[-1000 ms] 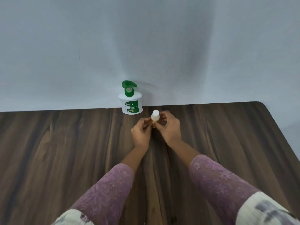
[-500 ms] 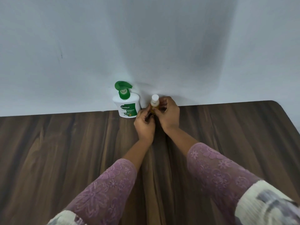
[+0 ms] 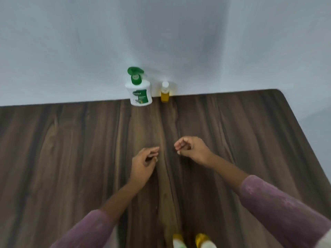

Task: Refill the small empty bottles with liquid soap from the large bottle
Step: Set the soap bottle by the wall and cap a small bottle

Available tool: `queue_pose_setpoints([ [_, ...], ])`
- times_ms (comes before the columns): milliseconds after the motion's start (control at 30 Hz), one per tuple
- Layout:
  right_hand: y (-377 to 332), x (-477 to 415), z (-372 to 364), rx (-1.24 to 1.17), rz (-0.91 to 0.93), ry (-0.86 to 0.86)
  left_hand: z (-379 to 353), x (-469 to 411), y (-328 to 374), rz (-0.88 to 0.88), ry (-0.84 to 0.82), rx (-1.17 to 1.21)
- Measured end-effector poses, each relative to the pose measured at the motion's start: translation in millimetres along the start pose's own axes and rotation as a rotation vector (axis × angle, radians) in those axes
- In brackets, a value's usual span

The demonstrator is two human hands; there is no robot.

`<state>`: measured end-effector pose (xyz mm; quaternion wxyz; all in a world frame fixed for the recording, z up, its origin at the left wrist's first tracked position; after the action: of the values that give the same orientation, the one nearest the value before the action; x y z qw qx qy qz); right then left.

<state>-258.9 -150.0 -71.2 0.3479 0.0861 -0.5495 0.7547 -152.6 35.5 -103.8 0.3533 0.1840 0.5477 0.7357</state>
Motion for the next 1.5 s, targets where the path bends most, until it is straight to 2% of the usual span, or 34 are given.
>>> queue_pose_setpoints([
  [67,9.0,39.2,-6.2,0.083,-0.03,-0.221,11.3,57.3,7.2,0.007,-0.101,0.002],
  [133,12.0,77.3,-14.5,0.179,-0.052,-0.346,19.8,109.8,12.3,0.018,-0.178,0.016],
  [333,12.1,141.6,-32.2,0.387,0.01,-0.398,18.1,203.4,46.8,0.144,-0.27,0.164],
  [433,14.2,150.7,-37.8,0.494,0.038,-0.432,7.1,222.8,59.0,0.149,-0.33,0.099],
  [700,10.6,159.4,-62.1,0.686,0.039,-0.558,-14.7,219.0,72.4,0.047,-0.142,0.028],
  [800,15.2,158.0,-66.5,0.678,0.018,-0.547,-15.7,206.5,69.1,-0.029,-0.165,0.021],
  [1133,21.2,141.4,-57.7,0.549,0.072,-0.429,-24.7,176.8,52.6,-0.016,-0.098,0.044],
  [1300,28.5,115.5,-44.3,0.383,0.17,-0.275,-30.8,139.2,46.8,-0.048,-0.033,0.034],
  [1500,28.2,69.6,-20.1,0.195,0.285,0.07,-46.7,56.6,44.7,-0.089,0.03,0.036],
])
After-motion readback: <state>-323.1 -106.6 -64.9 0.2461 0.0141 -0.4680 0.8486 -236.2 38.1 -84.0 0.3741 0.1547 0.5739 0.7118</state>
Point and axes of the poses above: each hand's wrist, its own x-axis away from the middle knuckle, its own z-axis out of the back of the hand, y = z × x, the point moved 1 cm from there along -x, towards the middle knuckle, and after that the axes turned 10 degrees about -z, right-handed, at the moved point
